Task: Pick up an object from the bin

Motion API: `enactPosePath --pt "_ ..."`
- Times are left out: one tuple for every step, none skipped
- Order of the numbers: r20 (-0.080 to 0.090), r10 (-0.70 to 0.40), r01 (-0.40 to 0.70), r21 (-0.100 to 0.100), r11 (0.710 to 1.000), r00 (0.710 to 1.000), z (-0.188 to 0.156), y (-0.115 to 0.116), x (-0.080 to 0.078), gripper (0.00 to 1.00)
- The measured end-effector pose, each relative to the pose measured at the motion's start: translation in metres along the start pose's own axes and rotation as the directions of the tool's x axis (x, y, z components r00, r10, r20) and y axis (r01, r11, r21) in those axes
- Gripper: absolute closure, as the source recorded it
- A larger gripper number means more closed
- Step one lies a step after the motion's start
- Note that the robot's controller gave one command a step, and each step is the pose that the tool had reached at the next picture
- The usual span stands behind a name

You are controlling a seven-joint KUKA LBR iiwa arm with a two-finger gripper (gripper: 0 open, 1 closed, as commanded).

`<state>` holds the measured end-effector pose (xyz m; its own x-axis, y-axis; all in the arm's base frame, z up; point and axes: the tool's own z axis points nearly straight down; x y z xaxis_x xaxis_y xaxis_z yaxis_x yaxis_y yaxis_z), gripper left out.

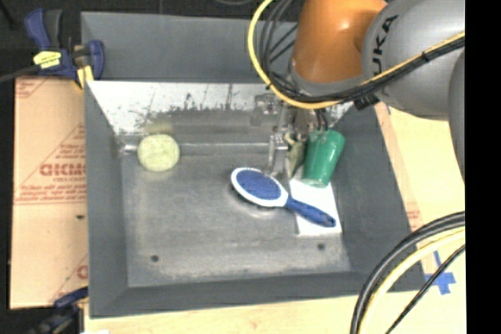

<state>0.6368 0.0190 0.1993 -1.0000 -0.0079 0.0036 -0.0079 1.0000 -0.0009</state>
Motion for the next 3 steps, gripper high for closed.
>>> enactPosePath --pt "0.008 0.0 0.0 0.0 1.0 1.0 -0.005 0.0 -0.002 0.0" --pt "0.014 -0.04 0.04 0.001 0.999 0.999 0.045 -0.02 0.01 0.0" --pt "0.004 -0.039 0.039 0.0 0.999 0.999 0.058 0.024 0.028 0.0"
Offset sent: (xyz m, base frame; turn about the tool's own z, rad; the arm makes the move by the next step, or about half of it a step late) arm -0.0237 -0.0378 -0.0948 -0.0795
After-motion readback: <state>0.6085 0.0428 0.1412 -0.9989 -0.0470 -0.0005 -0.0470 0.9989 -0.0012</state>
